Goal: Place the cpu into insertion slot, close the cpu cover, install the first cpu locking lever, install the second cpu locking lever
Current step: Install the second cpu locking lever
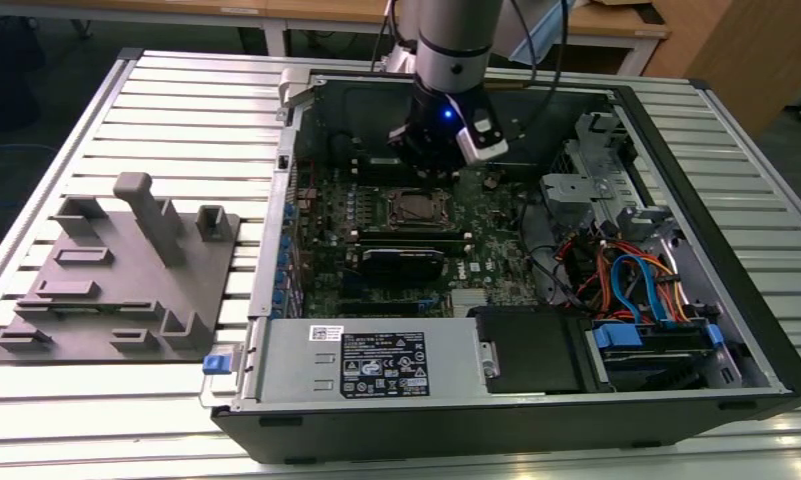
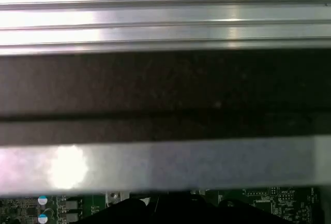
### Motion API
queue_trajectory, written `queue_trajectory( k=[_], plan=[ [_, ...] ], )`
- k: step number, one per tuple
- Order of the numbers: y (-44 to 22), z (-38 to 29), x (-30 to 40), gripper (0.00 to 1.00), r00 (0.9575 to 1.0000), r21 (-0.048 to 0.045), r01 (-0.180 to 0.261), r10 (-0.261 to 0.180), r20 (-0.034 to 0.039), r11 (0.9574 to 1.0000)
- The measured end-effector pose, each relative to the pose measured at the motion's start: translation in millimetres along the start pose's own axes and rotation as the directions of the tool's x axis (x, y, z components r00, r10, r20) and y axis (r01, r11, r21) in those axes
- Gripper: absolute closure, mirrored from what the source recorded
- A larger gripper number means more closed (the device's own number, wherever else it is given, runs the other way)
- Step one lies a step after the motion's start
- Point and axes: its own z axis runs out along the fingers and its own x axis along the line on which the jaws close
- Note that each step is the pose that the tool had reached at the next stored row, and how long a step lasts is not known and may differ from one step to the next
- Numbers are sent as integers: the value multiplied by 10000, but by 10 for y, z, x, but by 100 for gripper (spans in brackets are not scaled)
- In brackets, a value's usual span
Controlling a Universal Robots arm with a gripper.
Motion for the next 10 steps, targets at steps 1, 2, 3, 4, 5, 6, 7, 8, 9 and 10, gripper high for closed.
queue_trajectory(
  k=[1,2,3,4,5,6,7,8,9,10],
  plan=[
    [-12,0,-1,90,10000,7,0,0,0,10000],
    [-22,-1,-1,90,10000,12,0,0,1,10000],
    [-30,-1,-2,90,10000,16,1,-1,1,10000],
    [-37,-1,-2,90,10000,22,0,0,1,10000],
    [-43,-1,-2,90,10000,28,0,0,2,10000],
    [-50,-1,-3,90,10000,28,0,0,2,10000],
    [-56,-2,-3,90,10000,29,0,0,2,10000],
    [-60,-2,-3,90,10000,28,0,0,2,10000],
    [-62,-2,-3,90,10000,28,0,0,2,10000],
    [-62,-4,-3,90,10000,30,-1,1,2,10000]
  ],
)
